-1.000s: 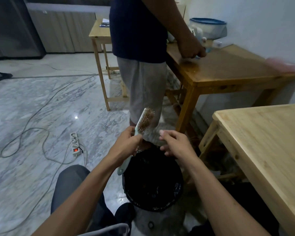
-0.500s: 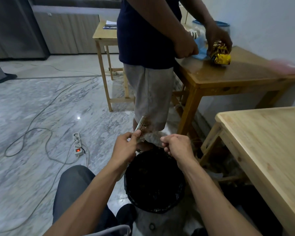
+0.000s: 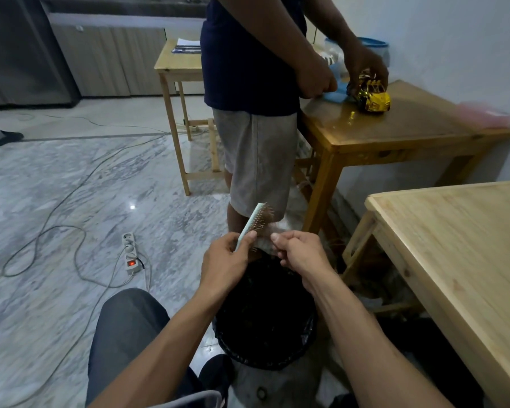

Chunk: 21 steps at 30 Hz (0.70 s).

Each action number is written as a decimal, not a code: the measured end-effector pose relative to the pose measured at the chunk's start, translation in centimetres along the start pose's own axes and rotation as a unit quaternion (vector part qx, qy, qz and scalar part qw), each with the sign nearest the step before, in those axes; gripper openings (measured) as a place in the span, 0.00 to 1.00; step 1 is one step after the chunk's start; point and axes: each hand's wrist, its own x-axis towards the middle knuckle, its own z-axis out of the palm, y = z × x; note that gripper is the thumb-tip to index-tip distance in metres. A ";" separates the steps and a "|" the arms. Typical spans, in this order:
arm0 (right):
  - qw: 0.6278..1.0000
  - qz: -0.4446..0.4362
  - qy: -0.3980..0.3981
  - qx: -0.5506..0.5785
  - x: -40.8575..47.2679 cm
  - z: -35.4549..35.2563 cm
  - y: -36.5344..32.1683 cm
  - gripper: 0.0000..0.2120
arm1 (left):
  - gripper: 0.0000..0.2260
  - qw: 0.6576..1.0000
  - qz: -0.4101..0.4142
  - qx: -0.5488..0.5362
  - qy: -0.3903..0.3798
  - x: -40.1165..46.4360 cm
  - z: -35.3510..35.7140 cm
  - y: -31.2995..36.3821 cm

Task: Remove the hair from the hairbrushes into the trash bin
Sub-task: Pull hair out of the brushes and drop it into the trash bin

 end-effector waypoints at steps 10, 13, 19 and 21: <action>0.998 0.004 0.026 -0.049 -1.4 -1.7 0.4 0.12 | 0.16 0.962 -0.205 -0.170 0.057 2.9 -1.0 -1.5; 0.997 0.019 0.023 -0.069 -1.7 -3.1 0.3 0.09 | 0.18 0.966 -0.192 -0.157 0.073 3.6 -2.2 -2.7; 0.987 0.090 0.000 -0.131 -0.8 -2.4 0.4 0.11 | 0.16 0.993 -0.077 -0.089 -0.004 2.0 -1.6 -0.9; 0.989 0.053 -0.003 -0.141 -0.9 -2.2 0.2 0.13 | 0.15 0.997 -0.040 -0.061 -0.017 1.4 -1.4 -0.1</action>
